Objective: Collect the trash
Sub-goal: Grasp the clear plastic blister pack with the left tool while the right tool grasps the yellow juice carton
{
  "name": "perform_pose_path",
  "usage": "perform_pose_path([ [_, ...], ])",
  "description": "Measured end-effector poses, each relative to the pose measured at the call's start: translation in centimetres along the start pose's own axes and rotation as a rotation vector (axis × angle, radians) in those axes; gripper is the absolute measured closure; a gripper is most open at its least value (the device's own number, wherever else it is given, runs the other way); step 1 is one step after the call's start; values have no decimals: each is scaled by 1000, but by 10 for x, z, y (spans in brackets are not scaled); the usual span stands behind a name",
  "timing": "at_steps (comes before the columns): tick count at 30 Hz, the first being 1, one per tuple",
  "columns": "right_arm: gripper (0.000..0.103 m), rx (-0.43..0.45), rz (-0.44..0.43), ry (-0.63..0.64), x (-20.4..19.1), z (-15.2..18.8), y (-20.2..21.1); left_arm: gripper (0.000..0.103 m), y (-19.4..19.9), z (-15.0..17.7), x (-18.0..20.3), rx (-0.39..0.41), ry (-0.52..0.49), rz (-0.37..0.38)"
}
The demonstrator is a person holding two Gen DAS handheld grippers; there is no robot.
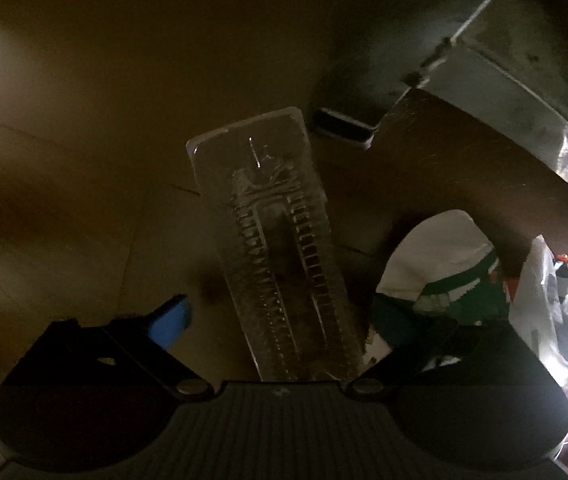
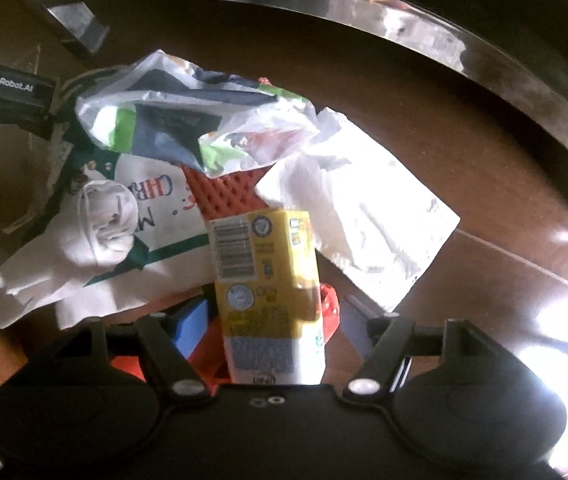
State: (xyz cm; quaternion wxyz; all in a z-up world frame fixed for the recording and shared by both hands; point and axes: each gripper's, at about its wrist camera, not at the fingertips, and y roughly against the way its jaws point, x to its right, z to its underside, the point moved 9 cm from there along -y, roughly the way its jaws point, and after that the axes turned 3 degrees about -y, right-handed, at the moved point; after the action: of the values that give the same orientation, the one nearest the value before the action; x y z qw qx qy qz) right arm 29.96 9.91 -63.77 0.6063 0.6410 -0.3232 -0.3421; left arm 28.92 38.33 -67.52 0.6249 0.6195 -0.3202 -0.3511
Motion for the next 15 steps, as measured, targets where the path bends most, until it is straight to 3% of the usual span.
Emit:
perform_pose_path([
  [4,38,5,31,-4,0,-6,1,42,-3,3,-7,-14,14,0],
  [5,40,6,34,-5,-1,-7,1,45,-4,3,-7,-15,17,-2],
  [6,51,4,31,-4,-2,-8,0,47,-4,4,-7,-14,19,3],
  [8,52,-5,36,-9,-2,-7,-1,58,-3,5,-6,-9,8,13],
  [15,53,27,46,-1,2,-1,19,62,10,15,-12,18,-17,11],
])
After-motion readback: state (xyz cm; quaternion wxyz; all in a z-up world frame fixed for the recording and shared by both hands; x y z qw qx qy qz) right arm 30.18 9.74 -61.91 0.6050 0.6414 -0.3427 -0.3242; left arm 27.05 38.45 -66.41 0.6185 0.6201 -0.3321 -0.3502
